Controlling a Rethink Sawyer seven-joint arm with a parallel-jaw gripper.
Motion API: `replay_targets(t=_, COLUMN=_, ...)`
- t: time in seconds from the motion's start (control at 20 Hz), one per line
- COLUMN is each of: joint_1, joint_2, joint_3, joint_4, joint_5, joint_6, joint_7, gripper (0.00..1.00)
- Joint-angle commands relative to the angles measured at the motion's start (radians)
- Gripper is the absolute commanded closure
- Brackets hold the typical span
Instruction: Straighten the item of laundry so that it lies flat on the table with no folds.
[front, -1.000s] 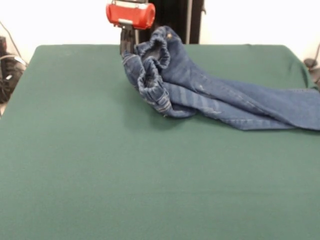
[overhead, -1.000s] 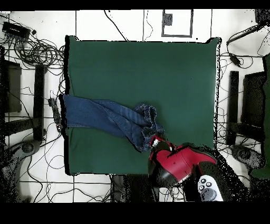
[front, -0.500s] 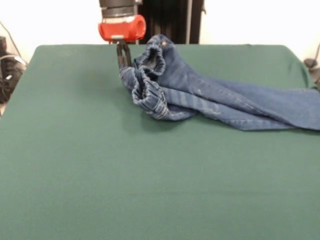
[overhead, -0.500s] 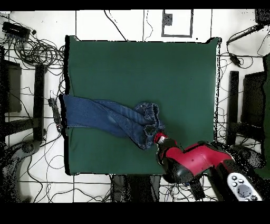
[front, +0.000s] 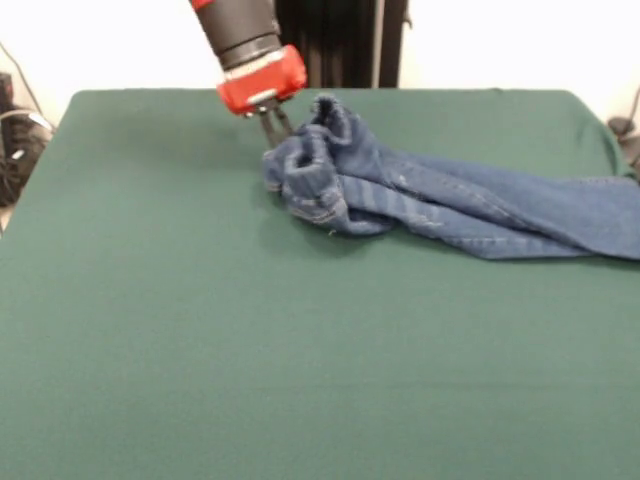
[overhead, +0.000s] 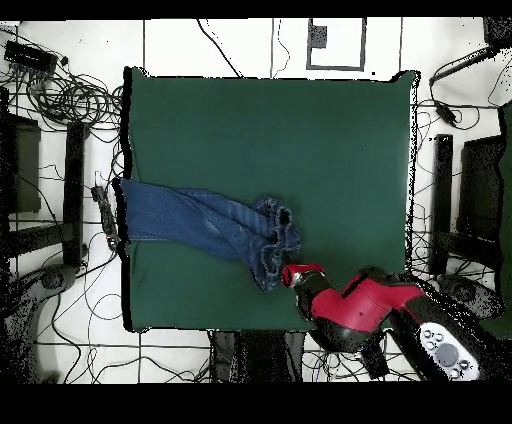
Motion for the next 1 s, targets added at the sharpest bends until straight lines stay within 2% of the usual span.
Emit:
replay_targets(t=0.05, joint_1=0.227, joint_2=-0.091, joint_3=0.020, joint_4=-0.031, joint_5=-0.249, joint_6=-0.279, joint_7=0.459, gripper=1.00)
replay_targets(t=0.25, joint_1=0.295, joint_2=-0.105, joint_3=-0.038, joint_4=-0.068, joint_5=-0.298, joint_6=-0.372, joint_7=0.501, gripper=1.00)
replay_targets(t=0.35, joint_1=0.325, joint_2=-0.110, joint_3=-0.091, joint_4=-0.091, joint_5=-0.272, joint_6=-0.333, joint_7=0.532, gripper=1.00)
replay_targets(t=0.6, joint_1=0.467, joint_2=-0.140, joint_3=-0.241, joint_4=-0.133, joint_5=-0.309, joint_6=-0.309, joint_7=0.623, gripper=1.00)
replay_targets(t=0.75, joint_1=0.455, joint_2=-0.159, joint_3=-0.246, joint_4=-0.135, joint_5=-0.233, joint_6=-0.278, joint_7=0.510, gripper=1.00)
replay_targets(t=0.8, joint_1=0.494, joint_2=-0.170, joint_3=-0.279, joint_4=-0.140, joint_5=-0.254, joint_6=-0.263, joint_7=0.513, gripper=1.00)
replay_targets(t=0.85, joint_1=0.521, joint_2=-0.181, joint_3=-0.308, joint_4=-0.138, joint_5=-0.238, joint_6=-0.220, joint_7=0.495, gripper=1.00)
replay_targets(t=0.95, joint_1=0.546, joint_2=-0.216, joint_3=-0.338, joint_4=-0.104, joint_5=-0.122, joint_6=-0.099, joint_7=0.410, gripper=1.00)
replay_targets(t=1.0, joint_1=0.607, joint_2=-0.226, joint_3=-0.391, joint_4=-0.090, joint_5=-0.107, joint_6=-0.040, joint_7=0.434, gripper=1.00)
